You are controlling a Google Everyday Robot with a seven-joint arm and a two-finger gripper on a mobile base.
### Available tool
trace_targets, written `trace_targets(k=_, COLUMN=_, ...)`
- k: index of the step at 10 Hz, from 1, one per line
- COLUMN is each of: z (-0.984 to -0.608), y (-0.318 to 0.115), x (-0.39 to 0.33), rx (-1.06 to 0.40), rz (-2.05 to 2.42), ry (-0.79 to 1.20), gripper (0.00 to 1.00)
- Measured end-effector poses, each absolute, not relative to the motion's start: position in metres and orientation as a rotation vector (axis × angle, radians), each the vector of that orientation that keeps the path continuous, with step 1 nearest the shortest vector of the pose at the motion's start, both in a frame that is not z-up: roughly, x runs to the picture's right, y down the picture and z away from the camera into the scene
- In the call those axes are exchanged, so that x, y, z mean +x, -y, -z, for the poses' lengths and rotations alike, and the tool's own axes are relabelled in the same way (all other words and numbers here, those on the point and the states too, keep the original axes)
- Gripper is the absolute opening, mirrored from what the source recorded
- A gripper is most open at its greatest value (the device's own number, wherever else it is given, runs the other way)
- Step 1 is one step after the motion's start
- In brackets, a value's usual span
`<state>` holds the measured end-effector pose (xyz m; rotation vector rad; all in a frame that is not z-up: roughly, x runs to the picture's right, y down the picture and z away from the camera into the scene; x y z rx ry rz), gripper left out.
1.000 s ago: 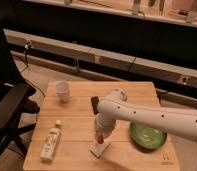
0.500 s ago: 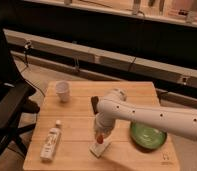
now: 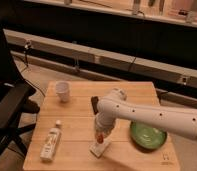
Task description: Place the pepper on the white sponge
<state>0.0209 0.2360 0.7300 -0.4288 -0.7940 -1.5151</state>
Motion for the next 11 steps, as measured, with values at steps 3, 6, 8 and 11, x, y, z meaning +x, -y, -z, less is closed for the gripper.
trace_targets(k=3, z=-0.736, y=-0.244, x=0.016, rx=-0.477, rz=1.529, ry=0.813, gripper=0.36)
trace_targets(k=6, z=-0.742, y=-0.254, x=0.017, rx=-0.527, rz=1.525, ry=0.830, gripper=0.67)
trace_targets(k=8, z=-0.742, y=-0.257, x=0.022, rx=-0.538, rz=1.513, ry=0.833, gripper=0.80)
trace_targets(k=11, z=-0.743, y=-0.257, x=0.028, rx=-0.517, rz=1.489, ry=0.857, gripper=0.80)
